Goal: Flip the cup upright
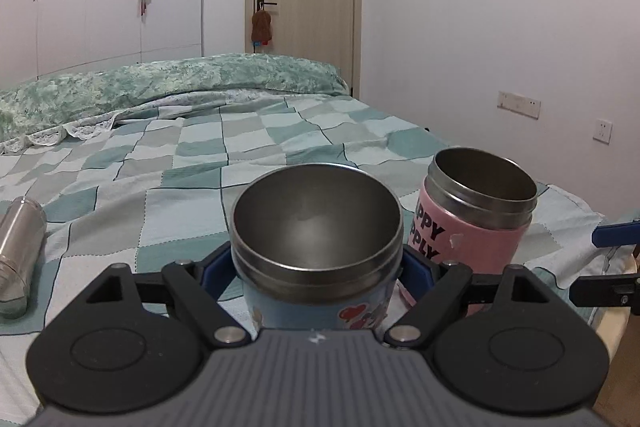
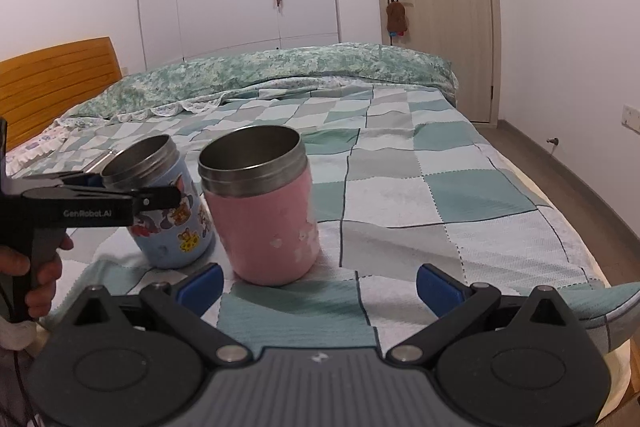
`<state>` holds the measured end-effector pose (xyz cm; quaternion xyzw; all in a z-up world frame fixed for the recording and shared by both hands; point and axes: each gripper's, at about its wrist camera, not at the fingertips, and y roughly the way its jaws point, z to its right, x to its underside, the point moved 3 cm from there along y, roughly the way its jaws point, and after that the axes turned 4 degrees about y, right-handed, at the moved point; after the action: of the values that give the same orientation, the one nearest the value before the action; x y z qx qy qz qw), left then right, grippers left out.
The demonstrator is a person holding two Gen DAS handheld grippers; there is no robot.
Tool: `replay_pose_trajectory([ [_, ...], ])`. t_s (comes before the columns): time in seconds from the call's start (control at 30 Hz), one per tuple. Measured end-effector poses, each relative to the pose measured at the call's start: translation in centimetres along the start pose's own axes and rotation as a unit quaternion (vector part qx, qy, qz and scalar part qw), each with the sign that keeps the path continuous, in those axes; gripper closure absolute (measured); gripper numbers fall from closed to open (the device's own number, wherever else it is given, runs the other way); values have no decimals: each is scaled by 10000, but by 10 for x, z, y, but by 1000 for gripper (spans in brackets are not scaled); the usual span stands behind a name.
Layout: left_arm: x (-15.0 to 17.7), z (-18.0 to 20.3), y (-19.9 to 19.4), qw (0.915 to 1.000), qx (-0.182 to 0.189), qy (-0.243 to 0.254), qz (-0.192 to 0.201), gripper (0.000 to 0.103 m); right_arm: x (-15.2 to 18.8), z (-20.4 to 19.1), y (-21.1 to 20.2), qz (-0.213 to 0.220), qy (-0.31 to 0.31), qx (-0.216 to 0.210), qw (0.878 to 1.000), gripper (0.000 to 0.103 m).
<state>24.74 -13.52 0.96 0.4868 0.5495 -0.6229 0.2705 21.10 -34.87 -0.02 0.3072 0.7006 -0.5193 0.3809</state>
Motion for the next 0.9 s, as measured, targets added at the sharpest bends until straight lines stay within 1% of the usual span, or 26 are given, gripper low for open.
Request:
replay_pose_trajectory([
  [0.03, 0, 1, -1, 10000, 9, 40, -2, 17, 0, -1, -1, 13, 8, -9, 10000, 0],
  [0.07, -1, 2, -2, 10000, 64, 57, 14, 10, -1, -3, -2, 27, 13, -14, 10000, 0],
  [0.1, -3, 3, -6, 9998, 186, 61, 33, 0, -1, -4, -3, 41, 14, -14, 10000, 0],
  [0.13, -3, 3, -13, 9995, 272, 57, 120, 0, -2, -6, -5, 56, 15, -10, 10000, 0],
  [0.2, -7, 3, -30, 9991, 275, 48, 329, 0, -2, -11, -10, 84, 13, -18, 10000, 0],
  [0.3, -14, -3, -59, 9982, 152, 28, 585, 0, -4, -23, -22, 180, 2, -81, 9998, 0],
  [0.4, -15, -13, -92, 9973, 59, -15, 733, 0, -5, -41, -36, 347, -11, -206, 9992, 0],
  [0.47, -13, -24, -116, 9966, -64, -80, 822, 0, -4, -57, -45, 462, -7, -319, 9984, 0],
  [0.5, -9, -29, -129, 9959, -186, -120, 877, 0, -2, -65, -48, 512, -8, -365, 9980, 0],
  [0.57, 0, -42, -153, 9947, -385, -196, 929, 0, 3, -84, -55, 619, -32, -468, 9970, 0],
  [0.63, 15, -54, -176, 9941, -476, -345, 916, 0, 10, -101, -58, 693, -43, -570, 9960, 0],
  [0.67, 22, -59, -184, 9938, -508, -400, 900, 0, 14, -110, -60, 727, -56, -623, 9954, 0],
  [0.77, 47, -72, -206, 9919, -795, -471, 866, 0, 29, -134, -62, 849, -69, -729, 9937, 0],
  [0.9, 81, -82, -222, 9874, -1299, -421, 799, 0, 46, -155, -65, 1037, -146, -672, 9922, 0],
])
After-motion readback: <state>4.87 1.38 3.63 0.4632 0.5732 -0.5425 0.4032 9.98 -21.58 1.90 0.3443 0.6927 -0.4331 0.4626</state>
